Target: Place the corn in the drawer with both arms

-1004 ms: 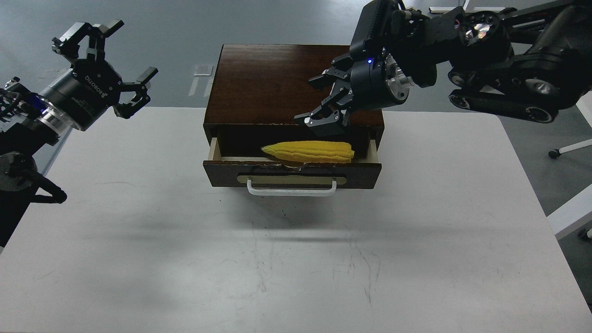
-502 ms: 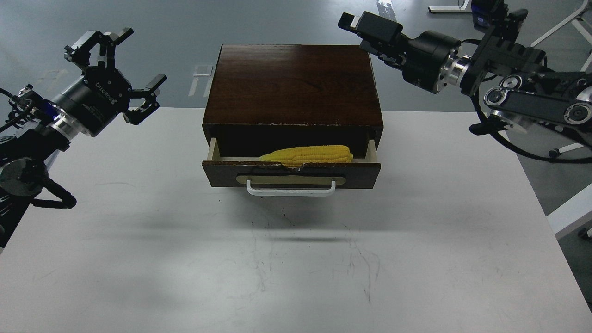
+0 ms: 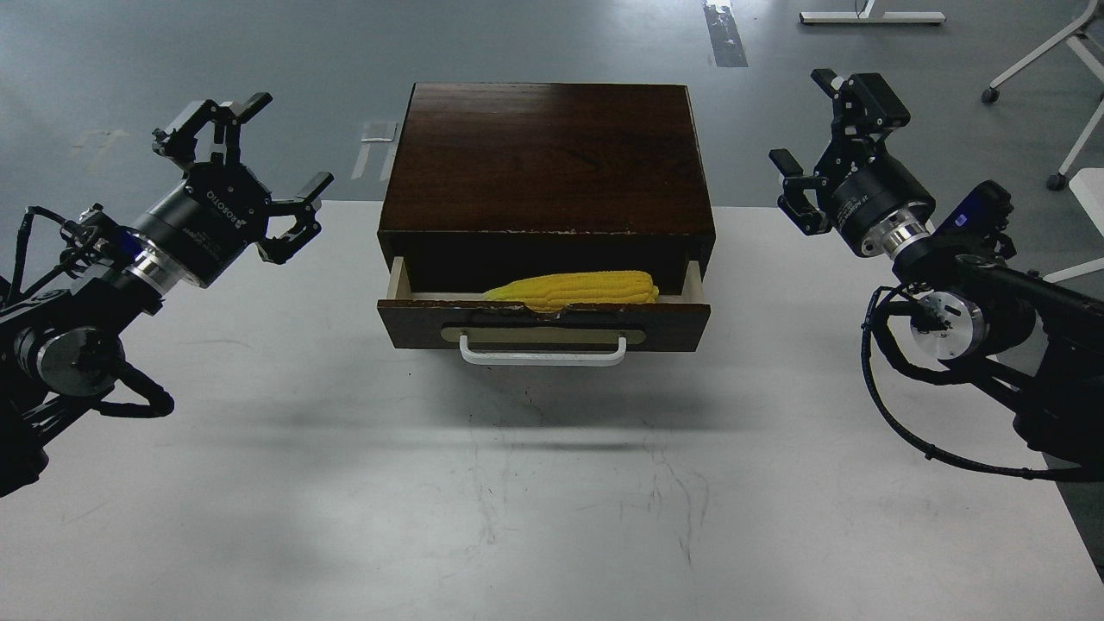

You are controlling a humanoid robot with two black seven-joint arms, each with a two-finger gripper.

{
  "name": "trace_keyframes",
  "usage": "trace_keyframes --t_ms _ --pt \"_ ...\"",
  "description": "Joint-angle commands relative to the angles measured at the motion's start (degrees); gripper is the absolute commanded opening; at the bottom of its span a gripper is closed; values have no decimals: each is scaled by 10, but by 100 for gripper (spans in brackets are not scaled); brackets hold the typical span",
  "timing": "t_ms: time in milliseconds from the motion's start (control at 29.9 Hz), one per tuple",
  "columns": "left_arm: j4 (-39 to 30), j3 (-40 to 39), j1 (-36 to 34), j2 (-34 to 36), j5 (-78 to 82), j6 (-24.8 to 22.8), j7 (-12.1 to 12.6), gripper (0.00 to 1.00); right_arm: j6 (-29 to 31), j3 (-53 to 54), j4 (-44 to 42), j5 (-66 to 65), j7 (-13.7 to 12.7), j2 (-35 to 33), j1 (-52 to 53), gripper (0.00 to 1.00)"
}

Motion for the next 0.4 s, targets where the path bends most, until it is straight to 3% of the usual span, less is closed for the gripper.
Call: trace_keyframes --t_ms 0,368 --pt "3 -1 3 -4 -1 0 0 98 54 2 -22 4 0 -1 -23 99" --pt "9 -3 4 -9 -1 0 0 98 66 4 -33 -2 0 30 -28 100"
